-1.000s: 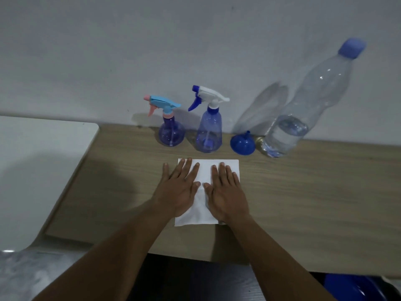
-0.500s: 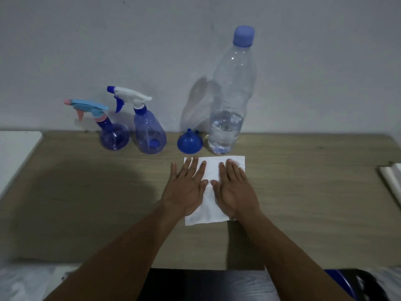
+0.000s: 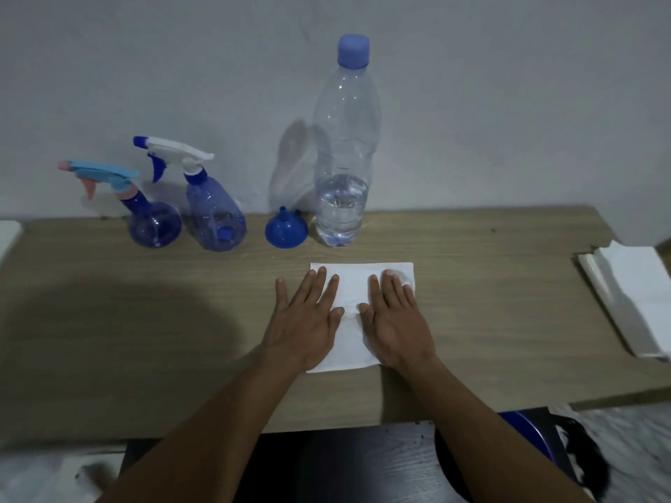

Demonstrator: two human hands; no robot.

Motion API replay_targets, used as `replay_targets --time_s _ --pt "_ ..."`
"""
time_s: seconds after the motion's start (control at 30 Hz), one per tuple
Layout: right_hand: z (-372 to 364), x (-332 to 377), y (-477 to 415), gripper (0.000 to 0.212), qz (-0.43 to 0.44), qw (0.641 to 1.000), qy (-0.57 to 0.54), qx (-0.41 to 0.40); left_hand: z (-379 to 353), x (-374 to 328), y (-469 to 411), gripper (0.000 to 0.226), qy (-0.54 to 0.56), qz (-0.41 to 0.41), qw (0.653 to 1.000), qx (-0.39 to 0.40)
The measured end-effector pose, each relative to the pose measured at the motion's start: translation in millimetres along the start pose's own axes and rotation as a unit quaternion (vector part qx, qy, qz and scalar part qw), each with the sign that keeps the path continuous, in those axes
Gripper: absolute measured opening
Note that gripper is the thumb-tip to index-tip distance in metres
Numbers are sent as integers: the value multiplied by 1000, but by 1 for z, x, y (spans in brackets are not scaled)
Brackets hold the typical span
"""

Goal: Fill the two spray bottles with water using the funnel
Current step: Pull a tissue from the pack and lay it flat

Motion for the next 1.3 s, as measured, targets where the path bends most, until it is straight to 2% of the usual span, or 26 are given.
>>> replay_targets --time_s 0.2,0.3,0.43,0.63,0.83,0.93,1.0,1.07,1.2,1.3 --pt "-19 41 14 73 -35 999 -4 9 -1 26 30 65 -47 -23 999 11" --pt "-29 78 15 78 -36 999 -8 3 -2 58 50 66 -55 -31 998 13" --pt "-43 133 4 74 -31 1000 0 2 -5 111 75 67 -62 -25 998 16" --pt "-56 231 -21 61 4 1000 18 16 -10 207 113 74 -66 -7 998 11" --pt "-68 322 -47 59 47 998 34 32 -18 296 149 79 -61 37 997 2" --pt "-76 354 -50 59 63 997 33 39 -22 323 169 89 -58 52 997 2" --pt "-80 366 -46 58 69 996 33 38 -26 332 180 94 -51 57 997 5" --pt "-83 368 -38 59 77 996 29 38 -30 332 188 88 -46 56 997 7" --pt "-85 358 -9 72 98 995 2 19 -38 314 199 85 -48 44 998 10" --pt "-86 338 14 68 107 994 -13 9 -46 289 201 87 -50 37 998 19"
Point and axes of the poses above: each hand's wrist, its own y-axis away from the middle knuckle, its own z-axis out of the back of the hand, x = y × z, the point moved 7 cm from there along -y, towards the middle knuckle, and after that the axes turned 13 degrees about x, right-handed, at the moved point
